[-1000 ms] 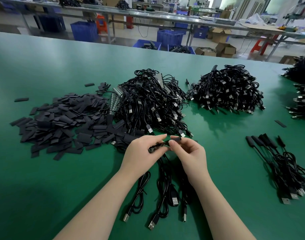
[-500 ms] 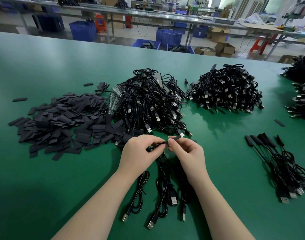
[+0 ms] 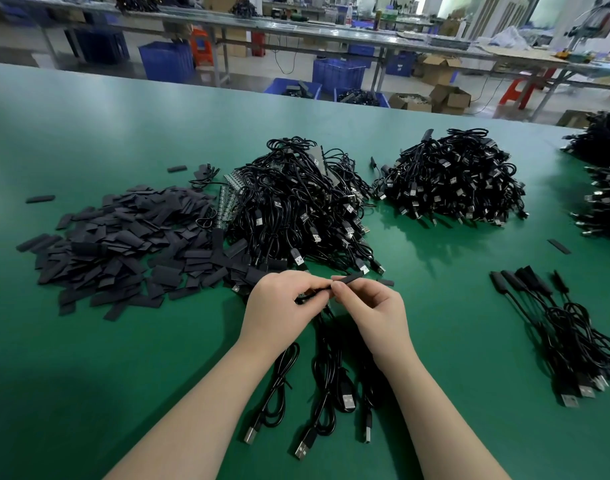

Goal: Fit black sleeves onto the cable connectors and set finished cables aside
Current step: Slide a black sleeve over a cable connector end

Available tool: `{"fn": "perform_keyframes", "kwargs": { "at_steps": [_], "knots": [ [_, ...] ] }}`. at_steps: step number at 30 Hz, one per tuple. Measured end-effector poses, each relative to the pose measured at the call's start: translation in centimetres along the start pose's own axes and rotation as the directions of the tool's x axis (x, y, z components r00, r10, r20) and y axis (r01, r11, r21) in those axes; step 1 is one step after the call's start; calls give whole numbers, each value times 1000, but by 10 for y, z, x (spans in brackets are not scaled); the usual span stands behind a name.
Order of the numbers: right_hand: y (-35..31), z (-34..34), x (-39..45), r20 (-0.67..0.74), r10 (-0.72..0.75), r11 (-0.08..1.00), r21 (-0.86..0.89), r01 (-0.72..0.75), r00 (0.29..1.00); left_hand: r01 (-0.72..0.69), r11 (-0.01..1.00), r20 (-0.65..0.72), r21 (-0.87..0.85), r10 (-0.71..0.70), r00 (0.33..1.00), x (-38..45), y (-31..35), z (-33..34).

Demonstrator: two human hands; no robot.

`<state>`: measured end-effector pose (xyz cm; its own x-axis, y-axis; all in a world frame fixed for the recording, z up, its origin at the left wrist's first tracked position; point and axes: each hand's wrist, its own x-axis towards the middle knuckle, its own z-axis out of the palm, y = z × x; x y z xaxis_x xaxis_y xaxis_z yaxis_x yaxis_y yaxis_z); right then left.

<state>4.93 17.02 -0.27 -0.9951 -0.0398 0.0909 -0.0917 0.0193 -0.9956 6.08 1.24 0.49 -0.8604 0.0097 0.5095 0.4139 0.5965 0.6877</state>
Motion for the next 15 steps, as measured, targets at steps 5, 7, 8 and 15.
{"fn": "perform_keyframes", "kwargs": {
  "at_steps": [5,7,8,15],
  "knots": [
    [-1,0,-1,20,5,1000,-7,-5,1000,-48,999,-42,17,48,998,-1,1,1],
    [-1,0,-1,17,8,999,-31,-7,1000,-55,998,-48,14,56,997,0,1,1],
    [-2,0,-1,19,7,999,-43,-6,1000,-55,998,-48,16,56,997,0,1,1],
    [-4,7,-5,-140,-134,990,-63,126,981,100,995,-63,-24,-101,993,1,-4,2]
  ]
}}
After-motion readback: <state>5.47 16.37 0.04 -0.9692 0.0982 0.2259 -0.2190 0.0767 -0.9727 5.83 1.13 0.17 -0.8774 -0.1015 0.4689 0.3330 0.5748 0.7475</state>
